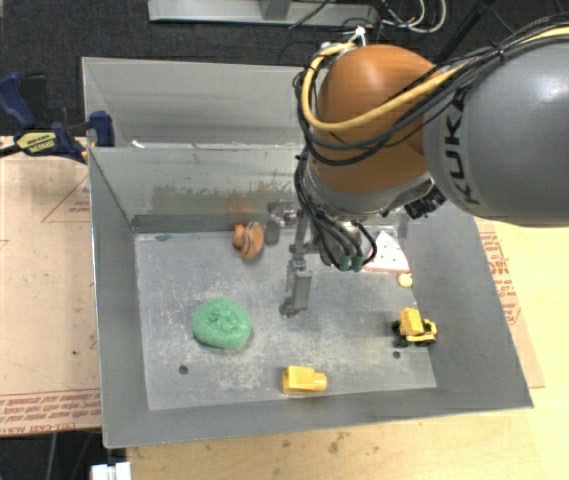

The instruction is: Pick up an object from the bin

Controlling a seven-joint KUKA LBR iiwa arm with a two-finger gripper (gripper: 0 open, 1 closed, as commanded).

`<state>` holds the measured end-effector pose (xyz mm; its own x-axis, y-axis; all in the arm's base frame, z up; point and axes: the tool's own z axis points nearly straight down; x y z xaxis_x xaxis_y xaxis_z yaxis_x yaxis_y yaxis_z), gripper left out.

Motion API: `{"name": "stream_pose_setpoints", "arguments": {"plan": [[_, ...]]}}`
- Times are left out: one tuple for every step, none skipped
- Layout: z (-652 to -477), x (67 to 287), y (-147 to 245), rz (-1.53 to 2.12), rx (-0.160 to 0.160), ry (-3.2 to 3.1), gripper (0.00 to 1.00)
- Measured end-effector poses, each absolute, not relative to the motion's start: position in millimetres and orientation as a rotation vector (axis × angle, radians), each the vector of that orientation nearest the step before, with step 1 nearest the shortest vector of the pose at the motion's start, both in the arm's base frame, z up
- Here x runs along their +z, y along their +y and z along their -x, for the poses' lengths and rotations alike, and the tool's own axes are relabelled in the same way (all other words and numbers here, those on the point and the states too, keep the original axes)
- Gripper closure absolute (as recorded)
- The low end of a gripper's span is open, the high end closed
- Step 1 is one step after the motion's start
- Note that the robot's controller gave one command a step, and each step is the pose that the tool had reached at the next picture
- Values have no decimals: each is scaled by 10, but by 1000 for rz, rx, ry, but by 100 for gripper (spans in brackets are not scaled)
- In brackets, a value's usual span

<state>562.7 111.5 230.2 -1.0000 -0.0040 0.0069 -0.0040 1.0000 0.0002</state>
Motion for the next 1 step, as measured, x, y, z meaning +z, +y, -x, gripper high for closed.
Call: {"name": "stream_pose_setpoints", "arguments": {"plan": [[-5638, 2350, 1109, -2, -2, -3142, 0]]}}
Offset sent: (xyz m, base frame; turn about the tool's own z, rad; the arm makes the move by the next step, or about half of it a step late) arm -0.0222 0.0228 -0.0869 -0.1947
